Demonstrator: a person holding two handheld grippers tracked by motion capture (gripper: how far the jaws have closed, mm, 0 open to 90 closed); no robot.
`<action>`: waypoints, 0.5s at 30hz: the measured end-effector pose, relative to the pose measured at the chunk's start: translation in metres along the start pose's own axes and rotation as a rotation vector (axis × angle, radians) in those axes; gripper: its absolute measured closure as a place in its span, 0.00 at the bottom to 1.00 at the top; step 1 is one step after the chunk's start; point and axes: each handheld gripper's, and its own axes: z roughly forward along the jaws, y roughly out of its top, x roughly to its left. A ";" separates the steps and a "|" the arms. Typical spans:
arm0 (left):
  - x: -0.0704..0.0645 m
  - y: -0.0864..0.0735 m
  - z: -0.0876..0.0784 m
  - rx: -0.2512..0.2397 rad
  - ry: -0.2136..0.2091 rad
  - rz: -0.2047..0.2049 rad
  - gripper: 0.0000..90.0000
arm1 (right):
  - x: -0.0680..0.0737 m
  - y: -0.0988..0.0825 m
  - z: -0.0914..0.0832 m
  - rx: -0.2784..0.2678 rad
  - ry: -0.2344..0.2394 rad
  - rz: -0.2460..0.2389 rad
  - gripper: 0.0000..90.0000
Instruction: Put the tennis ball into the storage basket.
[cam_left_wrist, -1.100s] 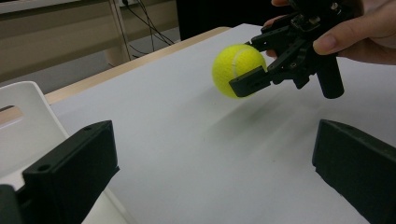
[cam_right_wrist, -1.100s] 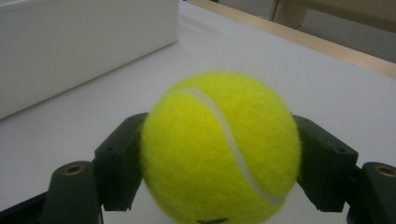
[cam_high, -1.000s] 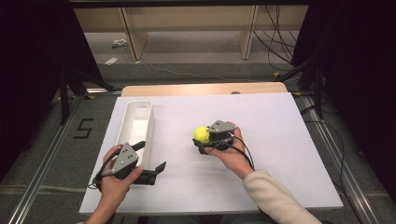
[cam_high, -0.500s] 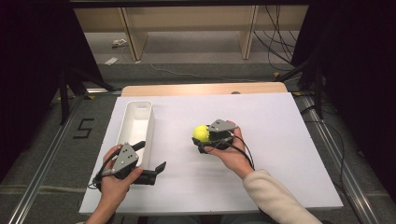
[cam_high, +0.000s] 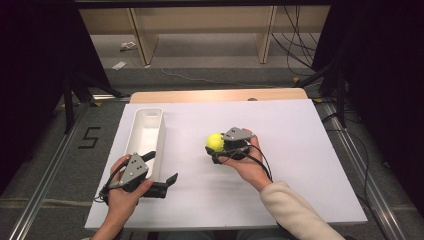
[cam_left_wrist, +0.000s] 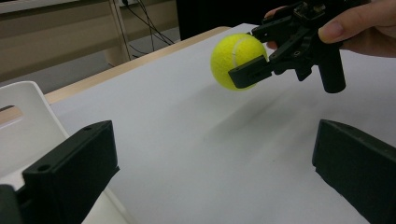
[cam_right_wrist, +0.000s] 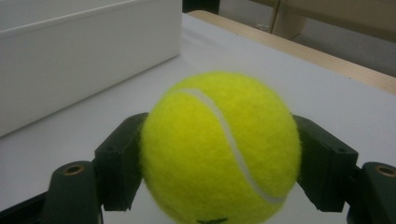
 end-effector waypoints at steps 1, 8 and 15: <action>0.000 0.000 0.000 0.000 0.000 0.000 0.00 | 0.000 0.000 0.000 -0.001 0.001 0.001 0.30; 0.000 0.000 0.000 0.001 0.001 -0.001 0.00 | 0.000 0.003 -0.002 -0.012 0.000 -0.002 0.30; 0.000 0.000 0.000 0.000 0.000 -0.001 0.00 | 0.001 0.005 -0.003 -0.017 0.002 -0.001 0.30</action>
